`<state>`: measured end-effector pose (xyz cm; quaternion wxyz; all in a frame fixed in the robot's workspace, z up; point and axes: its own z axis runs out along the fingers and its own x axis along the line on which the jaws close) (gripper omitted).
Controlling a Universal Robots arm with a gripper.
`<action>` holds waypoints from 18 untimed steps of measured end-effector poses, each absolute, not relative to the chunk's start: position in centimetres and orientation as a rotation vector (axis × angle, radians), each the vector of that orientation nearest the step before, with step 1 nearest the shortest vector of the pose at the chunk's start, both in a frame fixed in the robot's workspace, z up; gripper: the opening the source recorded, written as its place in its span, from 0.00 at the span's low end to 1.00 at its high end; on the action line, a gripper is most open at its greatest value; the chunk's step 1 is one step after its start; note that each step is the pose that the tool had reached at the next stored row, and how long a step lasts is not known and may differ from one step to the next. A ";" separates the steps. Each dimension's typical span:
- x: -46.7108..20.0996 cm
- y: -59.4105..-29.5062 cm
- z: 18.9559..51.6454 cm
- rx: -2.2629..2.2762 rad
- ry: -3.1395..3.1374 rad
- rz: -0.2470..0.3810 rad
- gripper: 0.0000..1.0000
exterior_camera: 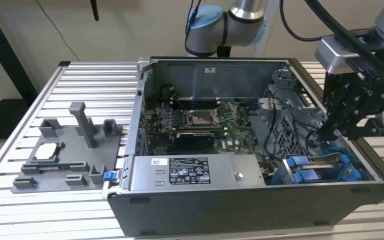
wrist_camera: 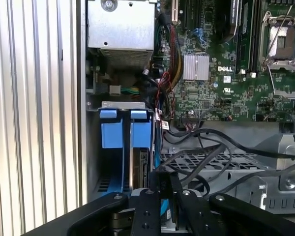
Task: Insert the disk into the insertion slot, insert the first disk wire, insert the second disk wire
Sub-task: 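Insert the first disk wire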
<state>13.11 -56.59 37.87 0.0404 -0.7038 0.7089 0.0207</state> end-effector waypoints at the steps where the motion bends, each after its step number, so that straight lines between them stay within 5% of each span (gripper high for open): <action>1: 13.2 -56.6 37.8 -2.157 2.173 0.066 0.00; 18: 13.9 -56.8 37.7 -2.164 2.181 0.080 0.00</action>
